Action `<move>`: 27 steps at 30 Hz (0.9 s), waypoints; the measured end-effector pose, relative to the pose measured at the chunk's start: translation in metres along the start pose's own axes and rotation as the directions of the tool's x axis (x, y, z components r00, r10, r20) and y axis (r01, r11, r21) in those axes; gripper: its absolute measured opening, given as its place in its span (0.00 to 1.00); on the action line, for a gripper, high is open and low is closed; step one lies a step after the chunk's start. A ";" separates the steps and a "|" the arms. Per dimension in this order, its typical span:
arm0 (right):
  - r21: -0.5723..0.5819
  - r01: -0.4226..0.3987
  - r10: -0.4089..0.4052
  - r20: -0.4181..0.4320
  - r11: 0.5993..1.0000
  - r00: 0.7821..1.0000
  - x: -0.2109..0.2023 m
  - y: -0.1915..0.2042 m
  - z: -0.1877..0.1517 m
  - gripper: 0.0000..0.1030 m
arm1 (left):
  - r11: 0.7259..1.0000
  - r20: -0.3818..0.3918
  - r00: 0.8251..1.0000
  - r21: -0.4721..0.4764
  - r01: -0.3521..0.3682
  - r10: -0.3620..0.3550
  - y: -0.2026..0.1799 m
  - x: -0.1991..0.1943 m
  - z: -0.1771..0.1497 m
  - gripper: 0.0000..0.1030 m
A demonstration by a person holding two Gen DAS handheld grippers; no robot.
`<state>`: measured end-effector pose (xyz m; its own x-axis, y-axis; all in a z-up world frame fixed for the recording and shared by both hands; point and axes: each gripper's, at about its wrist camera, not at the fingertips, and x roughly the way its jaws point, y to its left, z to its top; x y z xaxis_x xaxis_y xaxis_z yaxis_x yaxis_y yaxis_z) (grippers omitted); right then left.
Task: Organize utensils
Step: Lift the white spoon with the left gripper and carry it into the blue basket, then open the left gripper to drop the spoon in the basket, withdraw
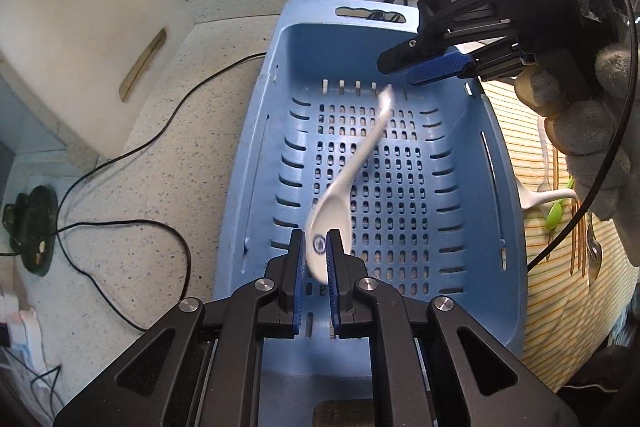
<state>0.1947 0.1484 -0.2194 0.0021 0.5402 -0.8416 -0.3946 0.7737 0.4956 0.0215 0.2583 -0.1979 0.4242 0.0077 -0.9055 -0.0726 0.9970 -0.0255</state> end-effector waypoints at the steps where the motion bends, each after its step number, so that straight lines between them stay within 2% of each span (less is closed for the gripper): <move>1: -0.010 -0.001 0.001 0.005 1.000 1.000 -0.001 0.002 0.000 0.31 | 1.000 0.005 1.000 -0.001 -0.003 0.003 0.000 -0.003 -0.001 0.09; 7: -0.040 -0.017 0.017 0.014 0.999 1.000 -0.016 0.011 -0.006 0.34 | 1.000 0.035 0.999 -0.010 -0.008 0.009 -0.002 -0.018 -0.004 0.09; 12: -0.076 -0.020 0.024 0.051 0.997 0.998 -0.045 0.006 -0.019 0.35 | 1.000 0.068 0.998 -0.016 0.005 -0.003 -0.008 -0.034 -0.007 0.09; 14: -0.083 -0.022 0.028 0.070 0.996 0.997 -0.060 0.000 -0.026 0.36 | 1.000 0.081 0.997 -0.014 0.008 -0.007 -0.012 -0.038 -0.006 0.15; 16: -0.090 -0.020 0.029 0.098 0.996 0.995 -0.077 -0.007 -0.032 0.37 | 1.000 0.095 0.995 -0.009 0.015 -0.014 -0.020 -0.045 -0.008 0.15; 18: -0.109 -0.002 0.018 0.143 0.994 0.990 -0.097 -0.016 -0.041 0.43 | 1.000 0.105 0.994 -0.006 0.028 -0.027 -0.028 -0.051 -0.009 0.16; 20: -0.130 0.028 -0.002 0.199 0.991 0.980 -0.118 -0.027 -0.052 0.45 | 0.999 0.111 0.993 0.002 0.039 -0.039 -0.038 -0.055 -0.009 0.26; 22: -0.153 0.046 -0.008 0.236 0.987 0.972 -0.137 -0.037 -0.062 0.45 | 0.999 0.120 0.991 0.021 0.050 -0.052 -0.051 -0.060 -0.010 0.31; 25: -0.174 0.064 -0.013 0.282 0.983 0.959 -0.163 -0.056 -0.080 0.47 | 0.996 0.124 0.989 0.052 0.068 -0.074 -0.072 -0.064 -0.011 0.31; 27: -0.170 0.067 -0.010 0.316 0.983 0.949 -0.182 -0.073 -0.094 0.57 | 0.994 0.120 0.989 0.076 0.081 -0.089 -0.087 -0.066 -0.011 0.32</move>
<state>0.1372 -0.0372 -0.1231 0.2958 0.6096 -0.7354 -0.5444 0.7402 0.3946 -0.0103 0.1704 -0.1411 0.5347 -0.0722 -0.8420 0.0302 0.9973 -0.0663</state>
